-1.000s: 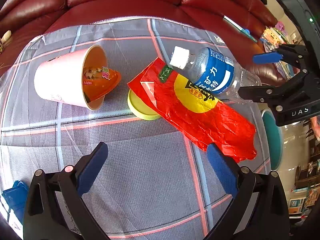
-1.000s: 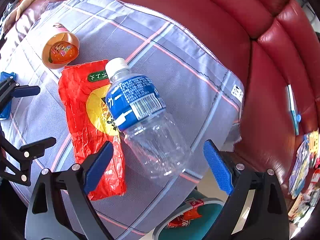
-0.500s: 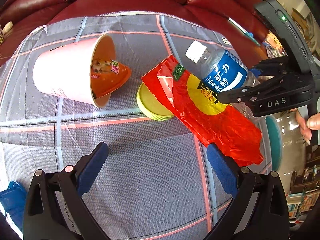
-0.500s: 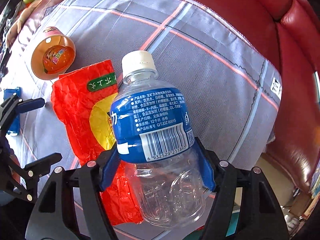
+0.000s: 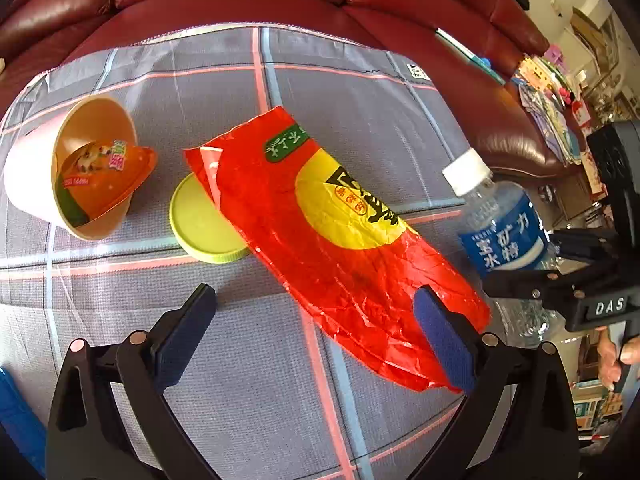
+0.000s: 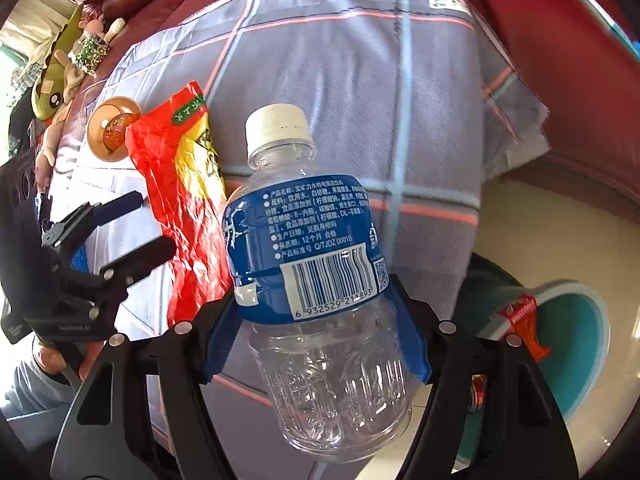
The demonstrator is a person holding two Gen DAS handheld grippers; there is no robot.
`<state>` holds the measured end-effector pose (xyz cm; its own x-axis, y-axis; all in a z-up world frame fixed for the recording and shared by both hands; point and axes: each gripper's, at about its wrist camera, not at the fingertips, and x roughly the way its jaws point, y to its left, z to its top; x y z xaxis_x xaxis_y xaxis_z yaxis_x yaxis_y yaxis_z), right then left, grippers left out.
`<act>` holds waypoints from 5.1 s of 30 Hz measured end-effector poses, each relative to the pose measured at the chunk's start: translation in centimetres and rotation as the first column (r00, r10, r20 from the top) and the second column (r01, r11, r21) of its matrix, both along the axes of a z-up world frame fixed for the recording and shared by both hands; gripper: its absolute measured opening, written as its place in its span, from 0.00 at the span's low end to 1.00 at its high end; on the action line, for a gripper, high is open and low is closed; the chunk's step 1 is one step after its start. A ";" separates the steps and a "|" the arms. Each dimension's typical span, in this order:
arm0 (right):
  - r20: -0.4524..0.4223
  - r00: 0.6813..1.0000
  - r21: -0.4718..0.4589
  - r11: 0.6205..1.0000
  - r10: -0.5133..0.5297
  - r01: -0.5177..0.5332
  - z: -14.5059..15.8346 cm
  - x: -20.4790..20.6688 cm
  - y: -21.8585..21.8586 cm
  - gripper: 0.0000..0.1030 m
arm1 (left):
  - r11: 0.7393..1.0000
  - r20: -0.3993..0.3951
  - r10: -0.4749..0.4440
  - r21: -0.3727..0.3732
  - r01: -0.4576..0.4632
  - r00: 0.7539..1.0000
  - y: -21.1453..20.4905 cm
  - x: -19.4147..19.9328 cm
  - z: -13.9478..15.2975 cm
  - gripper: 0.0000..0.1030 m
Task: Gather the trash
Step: 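Grasp the blue-labelled water bottle around its middle with the right gripper, then grasp the red snack bag with the left gripper while the right carries the bottle, then open the left gripper to drop the red bag while the right holds the bottle, then open the right gripper to drop the water bottle into the teal bucket, then move both grippers back to the cloth toward the pink cup and lid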
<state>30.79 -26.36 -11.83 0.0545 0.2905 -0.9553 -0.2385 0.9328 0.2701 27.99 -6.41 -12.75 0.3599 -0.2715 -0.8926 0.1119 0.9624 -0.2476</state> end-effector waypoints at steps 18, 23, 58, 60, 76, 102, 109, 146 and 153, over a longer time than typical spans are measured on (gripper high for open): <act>0.089 0.991 -0.049 0.993 -0.102 0.107 1.2 -6.2 -4.4 0.64 | 0.964 0.107 -0.101 0.258 0.070 0.989 -8.4 -1.3 1.4 0.07; 0.116 0.980 -0.020 0.986 -0.162 0.166 2.4 -7.7 -6.5 0.64 | 0.962 0.141 -0.184 0.228 0.149 0.973 -9.5 -3.9 4.4 0.07; 0.174 0.791 0.060 0.808 -0.587 0.587 3.7 -18.0 -25.7 0.64 | 0.827 0.124 -0.562 0.092 0.554 0.818 -31.9 -9.4 5.0 0.08; 0.168 0.786 0.059 0.802 -0.594 0.594 3.3 -17.7 -25.8 0.64 | 0.825 0.111 -0.566 0.093 0.558 0.817 -32.5 -8.8 4.0 0.08; 0.119 0.795 0.056 0.803 -0.595 0.593 1.1 -15.8 -25.7 0.64 | 0.837 0.072 -0.543 0.123 0.533 0.836 -33.5 -6.1 0.0 0.76; 0.081 0.849 0.002 0.852 -0.522 0.524 -0.6 -12.0 -22.7 0.75 | 0.884 0.082 -0.463 0.108 0.454 0.883 -24.6 -7.9 3.2 0.96; 0.067 0.848 -0.019 0.849 -0.526 0.529 -0.8 -12.4 -22.8 0.83 | 0.884 0.085 -0.465 0.101 0.456 0.881 -24.1 -8.2 3.3 0.96; 0.157 0.946 -0.088 0.950 -0.283 0.299 6.2 -12.2 -1.9 0.86 | 0.984 0.118 -0.178 0.042 0.174 0.977 -5.2 -9.9 6.9 0.96; 0.144 0.973 -0.095 0.976 -0.181 0.195 5.5 -7.9 6.6 0.86 | 0.995 0.116 -0.041 0.094 0.031 0.992 4.0 -8.8 6.7 0.96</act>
